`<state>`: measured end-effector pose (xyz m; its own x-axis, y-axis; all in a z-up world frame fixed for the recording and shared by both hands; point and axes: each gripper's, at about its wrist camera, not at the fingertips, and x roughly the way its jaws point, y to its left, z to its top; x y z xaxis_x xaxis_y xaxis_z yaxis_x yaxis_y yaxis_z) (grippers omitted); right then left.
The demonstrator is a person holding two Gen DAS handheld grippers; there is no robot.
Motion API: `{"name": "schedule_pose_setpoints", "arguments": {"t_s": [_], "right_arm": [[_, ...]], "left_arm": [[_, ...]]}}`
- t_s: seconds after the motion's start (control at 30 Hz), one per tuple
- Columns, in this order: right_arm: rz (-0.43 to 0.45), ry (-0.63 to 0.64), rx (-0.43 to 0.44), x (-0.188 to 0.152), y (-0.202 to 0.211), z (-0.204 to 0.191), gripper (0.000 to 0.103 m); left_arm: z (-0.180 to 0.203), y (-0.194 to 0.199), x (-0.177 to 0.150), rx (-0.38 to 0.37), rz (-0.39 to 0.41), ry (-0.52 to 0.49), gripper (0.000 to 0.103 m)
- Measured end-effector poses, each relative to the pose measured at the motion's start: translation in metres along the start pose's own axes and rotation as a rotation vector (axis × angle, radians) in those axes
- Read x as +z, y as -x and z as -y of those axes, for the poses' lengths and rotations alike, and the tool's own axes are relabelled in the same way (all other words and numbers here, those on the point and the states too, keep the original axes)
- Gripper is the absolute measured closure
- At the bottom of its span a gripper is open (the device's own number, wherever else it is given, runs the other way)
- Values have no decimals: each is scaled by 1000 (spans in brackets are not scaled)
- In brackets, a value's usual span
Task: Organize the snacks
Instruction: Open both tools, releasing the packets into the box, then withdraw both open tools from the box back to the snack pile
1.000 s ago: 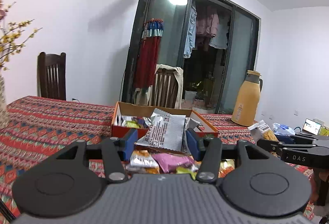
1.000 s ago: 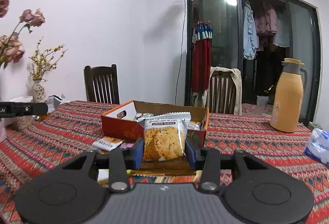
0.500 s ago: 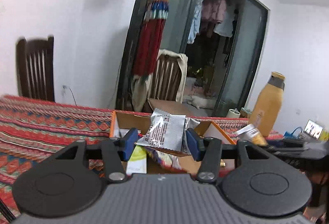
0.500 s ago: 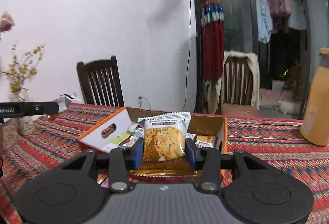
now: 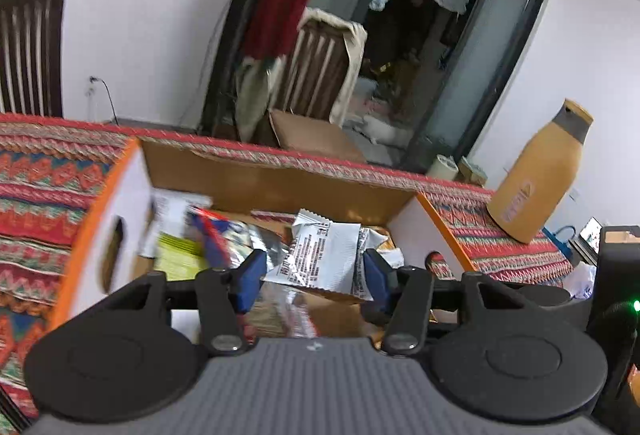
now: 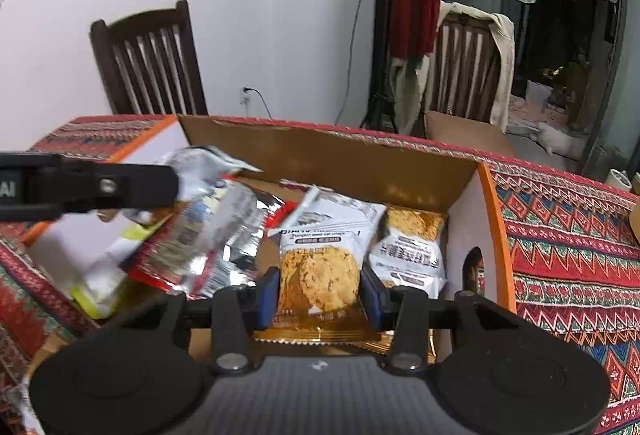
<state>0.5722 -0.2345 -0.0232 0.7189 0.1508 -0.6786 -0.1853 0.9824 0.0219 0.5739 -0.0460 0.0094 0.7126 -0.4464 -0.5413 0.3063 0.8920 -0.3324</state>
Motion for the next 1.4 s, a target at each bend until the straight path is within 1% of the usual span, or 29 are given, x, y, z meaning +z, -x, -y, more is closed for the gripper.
{"name": "schedule_pose_setpoints", "arguments": {"t_s": [0.07,0.13,0.17,0.27,0.33,0.37,0.4,0.43,0.47,0.53,0.63,0.7,0.87,1.0,1.13,1.23,1.4], "right_arm": [[4,5,-1,-4,3,2,48],[15,34,-11,-7,11,2,44],[21,50,-19,-9,16,3,40],[55,72,-41,-12,39,8,38],[93,61,-40,-15,61,15,37],[118,53,-34,-19,73,18,33],[151,41,-22,-24,87,20,27],[175,33,-17,-28,99,22,24],[195,30,-20,-34,112,22,22],[228,32,-34,-46,135,20,22],[286,-5,-32,-67,168,20,19],[313,-43,-32,-83,185,24,12],[310,-133,-74,-121,210,39,11],[318,-197,-115,-148,237,51,11],[336,-236,-154,-173,265,61,11],[352,-283,-181,-188,282,73,10],[382,-316,-210,-201,307,85,10]], "left_arm": [[8,-5,-4,-14,-14,-21,44],[11,-2,-6,-27,-5,-54,37],[13,1,-6,-31,2,-61,36],[11,15,-5,-35,23,-47,35],[7,33,-5,-35,42,-44,35],[4,44,-6,-34,55,-47,35],[3,56,-10,-37,70,-54,34],[5,66,-14,-39,82,-62,33],[7,77,-20,-35,92,-77,33],[11,99,-34,-32,103,-101,33],[19,133,-55,-50,121,-137,31],[25,155,-67,-49,144,-154,30],[32,206,-91,-49,203,-173,24],[29,233,-105,-64,209,-155,23],[29,250,-111,-64,205,-156,23],[35,257,-114,-73,202,-171,23],[46,266,-122,-101,201,-194,23]]}}
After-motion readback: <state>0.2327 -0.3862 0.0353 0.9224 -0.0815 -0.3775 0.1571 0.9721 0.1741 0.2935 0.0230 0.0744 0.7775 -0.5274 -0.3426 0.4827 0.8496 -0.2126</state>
